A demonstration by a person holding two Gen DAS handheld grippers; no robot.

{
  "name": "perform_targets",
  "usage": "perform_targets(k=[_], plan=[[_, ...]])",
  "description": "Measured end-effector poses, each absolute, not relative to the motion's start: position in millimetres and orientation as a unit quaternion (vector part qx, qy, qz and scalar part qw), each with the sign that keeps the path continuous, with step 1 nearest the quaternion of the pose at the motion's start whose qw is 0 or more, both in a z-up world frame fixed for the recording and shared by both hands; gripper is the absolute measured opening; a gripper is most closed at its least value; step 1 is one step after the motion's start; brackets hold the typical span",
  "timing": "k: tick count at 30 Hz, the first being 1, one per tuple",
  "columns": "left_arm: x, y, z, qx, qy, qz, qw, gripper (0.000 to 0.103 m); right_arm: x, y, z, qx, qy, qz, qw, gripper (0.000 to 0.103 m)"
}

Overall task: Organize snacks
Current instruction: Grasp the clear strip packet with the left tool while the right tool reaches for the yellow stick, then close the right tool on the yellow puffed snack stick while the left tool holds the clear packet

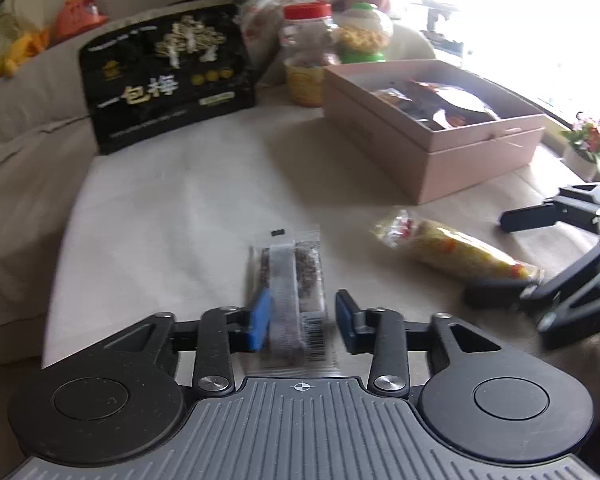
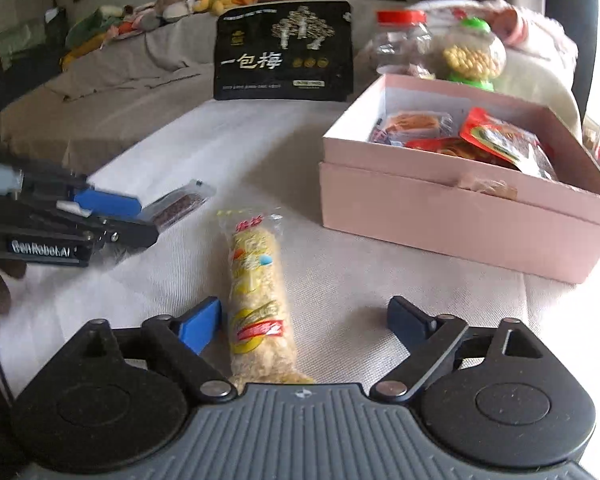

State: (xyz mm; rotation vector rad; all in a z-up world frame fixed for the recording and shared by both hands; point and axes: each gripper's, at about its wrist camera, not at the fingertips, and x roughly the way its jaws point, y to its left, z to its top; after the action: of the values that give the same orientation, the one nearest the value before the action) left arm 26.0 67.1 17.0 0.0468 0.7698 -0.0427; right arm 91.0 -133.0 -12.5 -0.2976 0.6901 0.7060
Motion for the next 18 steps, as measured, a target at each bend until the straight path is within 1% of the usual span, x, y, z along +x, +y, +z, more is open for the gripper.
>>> perform_targets(k=[1,2,5,8,14,18], plan=[[27.1,67.2,16.7,0.016,0.375,-0.031,0.926,0.052,88.6,-133.1,-11.9,-0.147,0.327,0.333,0.872,0.096],[27.7,68.0,16.2,0.010,0.375,-0.034,0.926,0.053,89.7,-133.2,-12.2,-0.145,0.329,0.332,0.872,0.097],[29.3,68.1,15.5,0.010,0.371,-0.020,0.928,0.052,95.1,-139.1,-12.2,-0.127,0.338,0.335,0.870,0.099],[35.3,68.1,10.8,0.021,0.375,0.018,0.927,0.053,92.3,-136.6,-12.8,-0.137,0.335,0.331,0.871,0.100],[47.9,84.6,6.6,-0.032,0.374,0.017,0.927,0.052,92.7,-136.9,-13.1,-0.138,0.339,0.336,0.868,0.102],[49.7,87.1,6.9,-0.029,0.378,0.010,0.925,0.051,96.4,-138.8,-11.7,-0.144,0.348,0.353,0.856,0.103]])
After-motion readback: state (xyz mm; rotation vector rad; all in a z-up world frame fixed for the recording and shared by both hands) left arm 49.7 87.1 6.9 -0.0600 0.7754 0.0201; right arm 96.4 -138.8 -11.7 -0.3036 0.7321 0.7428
